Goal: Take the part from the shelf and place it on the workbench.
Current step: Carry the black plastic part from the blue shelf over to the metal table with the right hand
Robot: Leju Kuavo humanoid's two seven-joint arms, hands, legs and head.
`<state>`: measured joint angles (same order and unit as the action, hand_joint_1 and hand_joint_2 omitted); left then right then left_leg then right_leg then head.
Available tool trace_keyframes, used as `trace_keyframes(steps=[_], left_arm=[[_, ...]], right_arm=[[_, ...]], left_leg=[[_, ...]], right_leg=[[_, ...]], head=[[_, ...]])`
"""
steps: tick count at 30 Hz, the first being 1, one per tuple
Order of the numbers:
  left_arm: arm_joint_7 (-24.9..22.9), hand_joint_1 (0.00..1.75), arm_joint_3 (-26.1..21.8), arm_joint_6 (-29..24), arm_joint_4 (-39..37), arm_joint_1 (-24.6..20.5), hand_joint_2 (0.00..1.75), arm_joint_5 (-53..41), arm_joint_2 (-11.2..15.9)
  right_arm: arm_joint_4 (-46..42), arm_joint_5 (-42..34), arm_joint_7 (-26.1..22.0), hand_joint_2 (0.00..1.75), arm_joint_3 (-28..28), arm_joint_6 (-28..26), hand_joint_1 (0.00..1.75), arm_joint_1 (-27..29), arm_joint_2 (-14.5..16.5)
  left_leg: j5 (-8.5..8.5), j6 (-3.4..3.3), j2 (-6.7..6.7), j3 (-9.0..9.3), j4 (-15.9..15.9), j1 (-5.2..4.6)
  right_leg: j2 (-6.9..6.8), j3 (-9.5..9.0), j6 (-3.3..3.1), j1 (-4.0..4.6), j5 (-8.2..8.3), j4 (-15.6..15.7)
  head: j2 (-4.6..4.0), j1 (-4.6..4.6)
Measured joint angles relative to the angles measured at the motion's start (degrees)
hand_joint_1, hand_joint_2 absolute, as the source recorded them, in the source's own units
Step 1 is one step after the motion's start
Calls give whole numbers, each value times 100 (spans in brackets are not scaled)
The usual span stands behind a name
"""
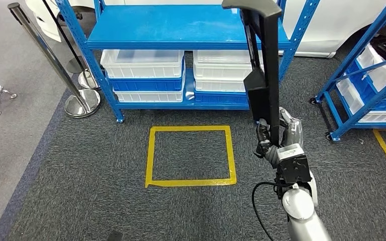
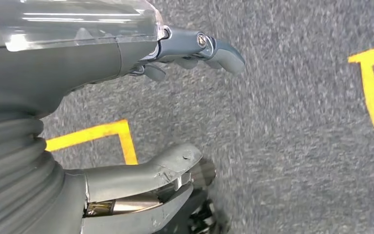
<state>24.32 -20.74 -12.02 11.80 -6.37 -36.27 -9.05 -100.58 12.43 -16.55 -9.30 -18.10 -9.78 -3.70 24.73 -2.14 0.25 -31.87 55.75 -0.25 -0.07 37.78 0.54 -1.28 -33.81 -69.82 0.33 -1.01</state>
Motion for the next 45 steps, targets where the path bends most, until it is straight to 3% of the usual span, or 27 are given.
trace_keyframes(steps=[1, 3, 6, 8, 10, 12, 15, 17, 18, 19, 20, 22, 26, 28, 31, 32, 33, 36, 38, 41, 43, 45], left_arm=[[3, 0, -5, -2, 0, 3, 175, -7, 0], [4, 0, -17, -3, 0, 17, 175, -19, -1], [7, 0, -29, -5, 0, 17, 175, -25, -4], [16, 0, -34, -10, 0, 11, 175, -27, -3], [23, 0, -37, -13, 0, 14, 175, -28, -2], [24, 0, -37, -13, 0, 16, 175, -28, -2], [25, 0, -37, -14, 0, 13, 175, -28, -2], [25, 0, -37, -13, 0, 23, 175, -28, -2], [25, 0, -37, -13, 0, 27, 175, -28, -2], [25, 0, -37, -13, 0, 28, 175, -28, -2], [25, 0, -38, -14, 0, 26, 175, -28, -2], [24, 0, -40, -22, 0, 14, 175, -30, 2], [19, 0, -44, -37, 0, 20, 175, -37, 3], [15, 0, -45, -39, 0, 20, 175, -39, 0], [3, 0, -46, -41, 0, 11, 175, -44, -3], [-2, 0, -46, -40, 0, 13, 175, -47, -4], [-7, 0, -46, -39, 0, 19, 175, -51, -7], [-17, 0, -46, -38, 0, 27, 175, -65, -21], [-25, 0, -49, -40, 0, 20, 175, -72, -26], [-45, 0, -60, -42, 0, 21, 175, -70, -26], [-60, 0, -71, -44, 0, 27, 175, -69, -26], [-68, 0, -78, -46, 0, 23, 175, -71, -26]], right_arm=[[4, -1, 0, 175, 2, 0, 175, 14, 0], [11, -2, 0, 175, 6, 0, 175, 31, -1], [12, -3, 0, 175, 7, 1, 175, 29, -1], [10, -4, 1, 175, 5, 1, 175, 34, 1], [10, -5, 1, 175, 5, -1, 175, 41, 0], [9, -6, 0, 175, 7, -5, 175, 38, -1], [10, -5, 0, 175, 8, -7, 175, 37, -1], [10, -5, 0, 175, 8, -6, 175, 39, -1], [10, -5, 0, 175, 8, -6, 175, 40, -1], [10, -5, 0, 175, 8, -6, 175, 40, -1], [10, -5, 0, 175, 8, -6, 175, 39, -1], [9, -5, 0, 175, 8, -7, 175, 37, -1], [10, -5, 0, 175, 4, -8, 175, 41, 1], [9, -5, 0, 175, 6, -9, 175, 37, 1], [12, -5, 0, 175, 8, -11, 175, 53, 2], [13, -5, 0, 175, 8, -11, 175, 63, 2], [14, -5, 0, 175, 9, -11, 175, 70, 1], [15, -5, 0, 175, 9, -11, 175, 67, 2], [13, -5, -1, 175, 7, -13, 175, 66, 3], [12, -5, 0, 175, 4, -14, 175, 62, 2], [13, -5, 0, 175, 5, -15, 175, 42, 4], [13, -5, 0, 175, 5, -15, 175, 28, 7]], left_leg=[[0, -1, 0, -17, 16, -4], [14, 12, -1, -56, 78, 5], [98, 88, -10, -166, 296, 23], [142, 150, -19, -258, 430, 8], [139, 190, -21, -294, 458, 8], [249, 239, -22, -351, 594, 27], [745, 307, -22, -707, 1453, 51], [884, 305, -22, -898, 1919, 55], [802, 281, -24, -863, 1875, 50], [638, 242, -26, -726, 1626, 39], [460, 193, -28, -529, 1245, 19], [267, 107, -31, -199, 603, -34], [172, 10, -30, -79, 279, -88], [72, -22, -16, -27, 119, -56], [22, -49, -6, -49, 78, -43], [24, -47, -6, -68, 97, -42], [27, -41, -6, -89, 127, -38], [77, 22, -13, -179, 291, -25], [109, 76, -20, -267, 426, -35], [109, 144, -24, -332, 482, -28], [295, 204, -27, -408, 669, -11], [708, 268, -28, -603, 1227, 18]], right_leg=[[3, 134, 11, -2, -91, -288], [0, 163, 44, -20, 41, -343], [-2, -232, 78, -56, 476, 493], [7, -307, 33, -45, 505, 725], [15, -272, -46, -28, 521, 719], [15, -262, -111, -33, 552, 731], [6, -242, -165, -23, 581, 738], [4, -228, -179, 5, 590, 738], [5, -227, -183, 19, 594, 738], [6, -229, -186, 30, 596, 738], [7, -234, -186, 37, 600, 741], [6, -236, -162, 36, 620, 758], [2, -238, -41, -2, 688, 840], [6, -173, -9, 3, 540, 690], [11, 207, 16, 1, 48, -163], [9, 295, 32, -4, -6, -369], [7, 298, 50, -10, 44, -400], [1, -114, 81, -32, 478, 374], [11, -251, 34, -22, 573, 704], [18, -202, -76, 5, 611, 721], [6, -172, -155, -4, 662, 741], [-5, -119, -209, 3, 713, 747]], head=[[0, 0], [0, -1], [0, -2], [0, -5], [0, -5], [0, -4], [0, -4], [0, -4], [0, -4], [0, -4], [0, -4], [0, -4], [0, -4], [0, -2], [0, 1], [0, 2], [0, 2], [0, 3], [0, -4], [0, -10], [0, -10], [0, -11]])
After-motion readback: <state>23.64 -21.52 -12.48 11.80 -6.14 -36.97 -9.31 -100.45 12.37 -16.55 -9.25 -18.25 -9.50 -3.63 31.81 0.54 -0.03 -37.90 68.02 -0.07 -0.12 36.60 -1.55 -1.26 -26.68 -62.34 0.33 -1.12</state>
